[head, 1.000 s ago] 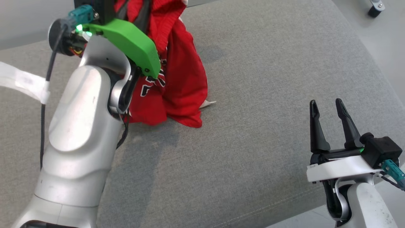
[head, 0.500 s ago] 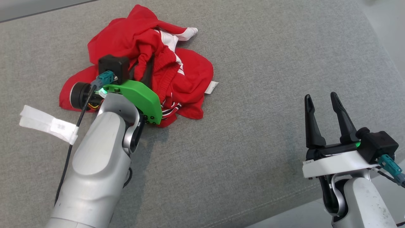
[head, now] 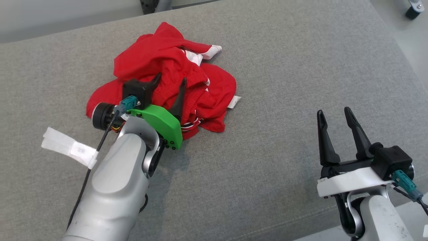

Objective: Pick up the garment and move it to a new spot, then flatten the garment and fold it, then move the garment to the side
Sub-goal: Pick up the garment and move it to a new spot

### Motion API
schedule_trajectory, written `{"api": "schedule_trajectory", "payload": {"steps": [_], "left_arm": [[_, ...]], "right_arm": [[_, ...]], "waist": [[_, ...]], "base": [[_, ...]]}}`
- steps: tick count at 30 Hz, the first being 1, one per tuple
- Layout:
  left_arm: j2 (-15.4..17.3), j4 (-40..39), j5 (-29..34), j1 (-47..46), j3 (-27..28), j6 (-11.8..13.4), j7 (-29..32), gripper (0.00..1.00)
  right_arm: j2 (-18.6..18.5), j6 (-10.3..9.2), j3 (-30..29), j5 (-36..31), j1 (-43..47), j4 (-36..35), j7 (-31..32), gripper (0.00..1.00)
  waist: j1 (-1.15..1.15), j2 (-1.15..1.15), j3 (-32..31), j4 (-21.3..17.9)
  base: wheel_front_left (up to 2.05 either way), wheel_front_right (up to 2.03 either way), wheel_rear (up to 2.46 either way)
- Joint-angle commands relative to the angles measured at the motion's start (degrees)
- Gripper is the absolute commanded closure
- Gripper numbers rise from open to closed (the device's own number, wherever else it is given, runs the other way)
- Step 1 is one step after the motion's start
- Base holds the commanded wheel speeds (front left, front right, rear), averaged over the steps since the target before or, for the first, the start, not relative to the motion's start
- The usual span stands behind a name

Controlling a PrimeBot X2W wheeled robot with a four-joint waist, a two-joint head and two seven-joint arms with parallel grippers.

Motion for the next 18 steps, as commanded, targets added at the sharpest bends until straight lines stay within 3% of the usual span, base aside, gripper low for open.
{"api": "schedule_trajectory", "payload": {"steps": [1, 10, 18], "left_arm": [[0.21, 0.09, -0.05, 1.06, -0.11, -0.05, -0.4, 0.0], [1.77, -1.92, 1.99, 6.16, -1.95, 1.73, -4.58, 0.0], [2.32, -5.99, -0.17, 14.09, -1.11, 3.22, -6.38, 0.0]], "right_arm": [[-0.1, -0.02, -0.09, -0.19, 0.75, 0.16, -0.11, 0.0], [-0.09, -0.02, -0.21, -0.8, 2.59, 0.3, -0.11, 0.0], [-0.12, -0.02, -1.7, -1.27, 5.21, 0.39, -0.12, 0.0]], "waist": [[0.0, 0.0, -1.64, 1.46], [0.0, 0.0, -5.59, 4.93], [0.0, 0.0, -8.78, 8.43]], "base": [[0.0, 0.0, 0.0], [0.0, 0.0, 0.0], [0.0, 0.0, 0.0]]}}
